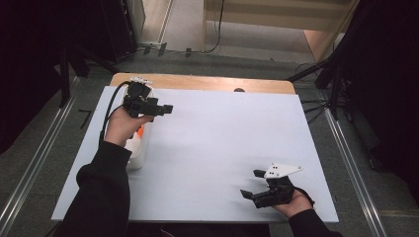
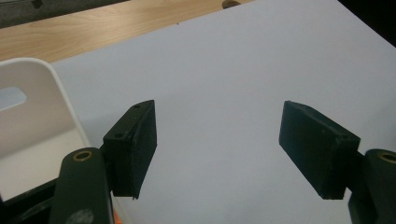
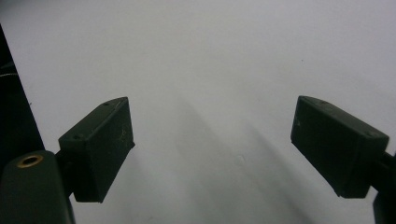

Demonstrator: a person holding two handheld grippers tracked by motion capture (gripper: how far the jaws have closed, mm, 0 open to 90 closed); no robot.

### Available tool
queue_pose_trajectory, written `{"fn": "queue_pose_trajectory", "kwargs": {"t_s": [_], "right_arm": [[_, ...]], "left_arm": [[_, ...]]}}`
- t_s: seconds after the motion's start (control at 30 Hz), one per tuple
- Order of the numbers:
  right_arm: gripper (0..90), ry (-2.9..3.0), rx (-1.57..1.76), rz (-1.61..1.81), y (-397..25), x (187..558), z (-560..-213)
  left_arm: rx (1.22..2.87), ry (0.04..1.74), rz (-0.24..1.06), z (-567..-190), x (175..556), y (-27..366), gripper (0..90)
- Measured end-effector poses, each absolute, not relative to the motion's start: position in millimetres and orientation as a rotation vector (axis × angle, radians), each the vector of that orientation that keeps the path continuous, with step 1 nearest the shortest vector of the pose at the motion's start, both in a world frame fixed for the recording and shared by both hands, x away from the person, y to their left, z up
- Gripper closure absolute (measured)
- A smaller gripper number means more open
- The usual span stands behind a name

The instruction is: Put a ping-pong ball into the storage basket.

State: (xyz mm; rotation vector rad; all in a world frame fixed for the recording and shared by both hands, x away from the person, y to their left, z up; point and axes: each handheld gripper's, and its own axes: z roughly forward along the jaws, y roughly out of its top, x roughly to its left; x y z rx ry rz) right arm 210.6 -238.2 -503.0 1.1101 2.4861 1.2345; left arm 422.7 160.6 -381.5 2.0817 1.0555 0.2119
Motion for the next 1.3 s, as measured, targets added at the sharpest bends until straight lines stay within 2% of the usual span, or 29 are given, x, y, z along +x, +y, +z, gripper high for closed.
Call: {"fn": "queue_pose_trajectory", "kwargs": {"t_s": [0.7, 0.8, 1.3], "right_arm": [[11.7, 2.478, 1.121, 1.234, -240, 212, -503], [11.7, 2.472, 1.126, 1.235, -241, 213, -503], [11.7, 2.467, 1.139, 1.226, -241, 214, -504]], "left_arm": [[2.115, 0.888, 0.141, -382, 398, 148, 28.1], [2.128, 0.865, 0.152, -384, 394, 146, 24.3], [2.099, 0.841, 0.141, -390, 376, 145, 24.2]]}}
